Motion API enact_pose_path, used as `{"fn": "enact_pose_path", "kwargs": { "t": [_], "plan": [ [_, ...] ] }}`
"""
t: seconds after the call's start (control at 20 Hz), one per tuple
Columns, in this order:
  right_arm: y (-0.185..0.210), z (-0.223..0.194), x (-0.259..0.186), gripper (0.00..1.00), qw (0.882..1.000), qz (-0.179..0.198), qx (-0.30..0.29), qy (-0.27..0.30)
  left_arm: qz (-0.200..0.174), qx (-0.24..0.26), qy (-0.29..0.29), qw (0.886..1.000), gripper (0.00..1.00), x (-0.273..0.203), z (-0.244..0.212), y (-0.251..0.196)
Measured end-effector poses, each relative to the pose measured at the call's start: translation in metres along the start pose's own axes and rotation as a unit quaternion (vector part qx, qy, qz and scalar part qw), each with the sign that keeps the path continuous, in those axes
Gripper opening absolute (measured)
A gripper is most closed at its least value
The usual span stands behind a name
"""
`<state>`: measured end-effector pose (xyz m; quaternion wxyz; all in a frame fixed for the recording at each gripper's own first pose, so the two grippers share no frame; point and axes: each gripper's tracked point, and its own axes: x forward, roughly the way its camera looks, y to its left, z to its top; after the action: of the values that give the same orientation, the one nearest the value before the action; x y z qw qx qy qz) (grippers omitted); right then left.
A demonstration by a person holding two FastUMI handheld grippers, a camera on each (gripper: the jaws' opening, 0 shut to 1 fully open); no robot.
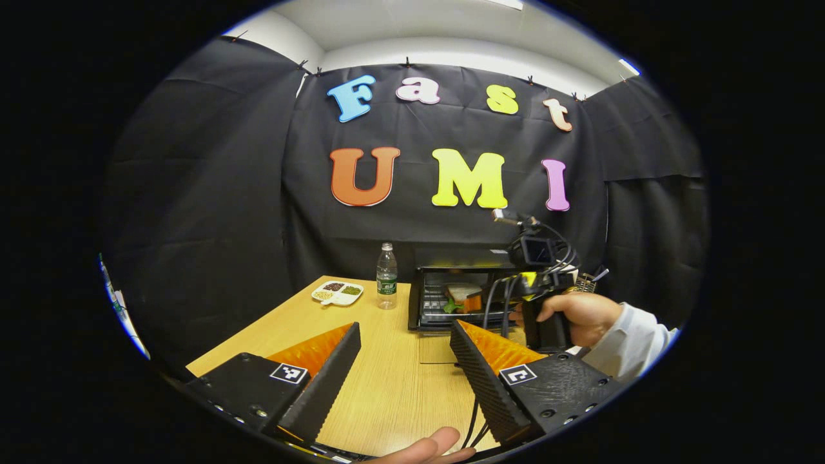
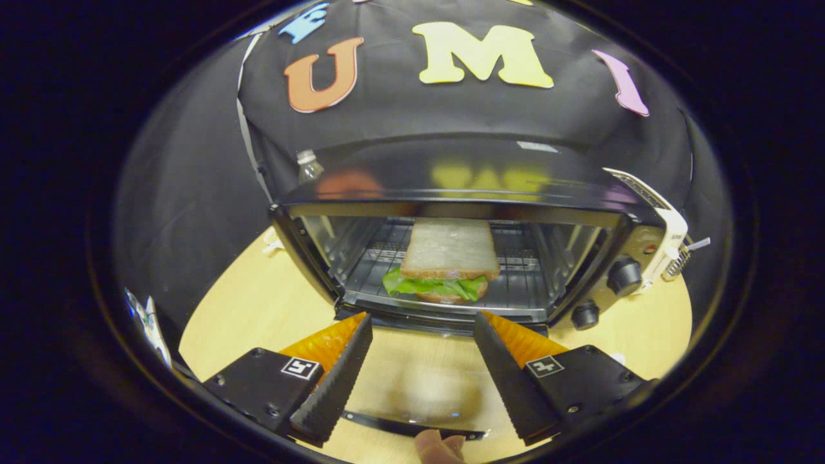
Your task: Open the electric oven with the left hand, put the food in, and close the electric oven.
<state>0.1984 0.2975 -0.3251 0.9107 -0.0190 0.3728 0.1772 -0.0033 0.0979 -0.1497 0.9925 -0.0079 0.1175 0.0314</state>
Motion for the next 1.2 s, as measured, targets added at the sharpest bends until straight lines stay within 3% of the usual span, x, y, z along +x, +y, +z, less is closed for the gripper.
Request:
{"fn": "enact_pose_path", "kwargs": {
  "t": [0.2, 0.45, 0.5, 0.55, 0.6, 0.7, 0.75, 0.8, 0.85, 0.9, 0.95, 1.0, 1.05, 1.1, 1.15, 1.2],
  "plan": [
    [-0.021, 0.022, -0.063, 1.0, 0.996, -0.012, -0.01, -0.083, -0.008, -0.009, 0.023, 1.0, 0.92, 0.018, -0.013, -0.016],
    [-0.054, 0.052, -0.156, 1.0, 0.981, -0.034, -0.023, -0.192, -0.027, -0.017, 0.052, 0.998, 0.93, 0.047, -0.032, -0.045],
    [-0.064, 0.061, -0.173, 0.9, 0.976, -0.042, -0.019, -0.214, -0.032, -0.017, 0.061, 0.997, 0.93, 0.052, -0.038, -0.054],
    [-0.075, 0.066, -0.189, 1.0, 0.972, -0.052, -0.013, -0.231, -0.039, -0.017, 0.071, 0.997, 0.93, 0.059, -0.045, -0.062],
    [-0.087, 0.07, -0.204, 1.0, 0.967, -0.06, -0.009, -0.246, -0.046, -0.018, 0.085, 0.995, 0.93, 0.064, -0.053, -0.071],
    [-0.102, 0.076, -0.236, 1.0, 0.96, -0.069, -0.006, -0.27, -0.062, -0.014, 0.105, 0.992, 0.93, 0.075, -0.068, -0.091],
    [-0.111, 0.078, -0.25, 0.89, 0.957, -0.076, -0.009, -0.279, -0.068, -0.01, 0.112, 0.991, 0.93, 0.08, -0.075, -0.099],
    [-0.122, 0.076, -0.265, 0.9, 0.954, -0.081, -0.015, -0.29, -0.074, -0.007, 0.122, 0.99, 0.93, 0.084, -0.084, -0.108],
    [-0.13, 0.078, -0.277, 1.0, 0.952, -0.087, -0.022, -0.294, -0.078, -0.005, 0.133, 0.988, 0.93, 0.088, -0.092, -0.115],
    [-0.137, 0.08, -0.286, 1.0, 0.948, -0.096, -0.026, -0.302, -0.08, -0.005, 0.146, 0.986, 0.93, 0.094, -0.103, -0.122],
    [-0.144, 0.083, -0.296, 0.9, 0.945, -0.103, -0.03, -0.31, -0.08, -0.006, 0.161, 0.984, 0.93, 0.098, -0.113, -0.129],
    [-0.153, 0.082, -0.302, 0.89, 0.942, -0.113, -0.032, -0.314, -0.081, -0.007, 0.177, 0.981, 0.93, 0.102, -0.123, -0.137],
    [-0.163, 0.08, -0.311, 1.0, 0.94, -0.126, -0.031, -0.315, -0.086, -0.01, 0.191, 0.978, 0.93, 0.105, -0.133, -0.145],
    [-0.17, 0.079, -0.319, 1.0, 0.939, -0.131, -0.032, -0.317, -0.09, -0.011, 0.202, 0.975, 0.93, 0.106, -0.14, -0.153],
    [-0.174, 0.078, -0.327, 0.9, 0.938, -0.134, -0.033, -0.319, -0.091, -0.008, 0.211, 0.973, 0.93, 0.107, -0.146, -0.158],
    [-0.179, 0.079, -0.334, 1.0, 0.936, -0.135, -0.033, -0.324, -0.09, -0.002, 0.217, 0.972, 0.93, 0.11, -0.151, -0.16]
  ]
}}
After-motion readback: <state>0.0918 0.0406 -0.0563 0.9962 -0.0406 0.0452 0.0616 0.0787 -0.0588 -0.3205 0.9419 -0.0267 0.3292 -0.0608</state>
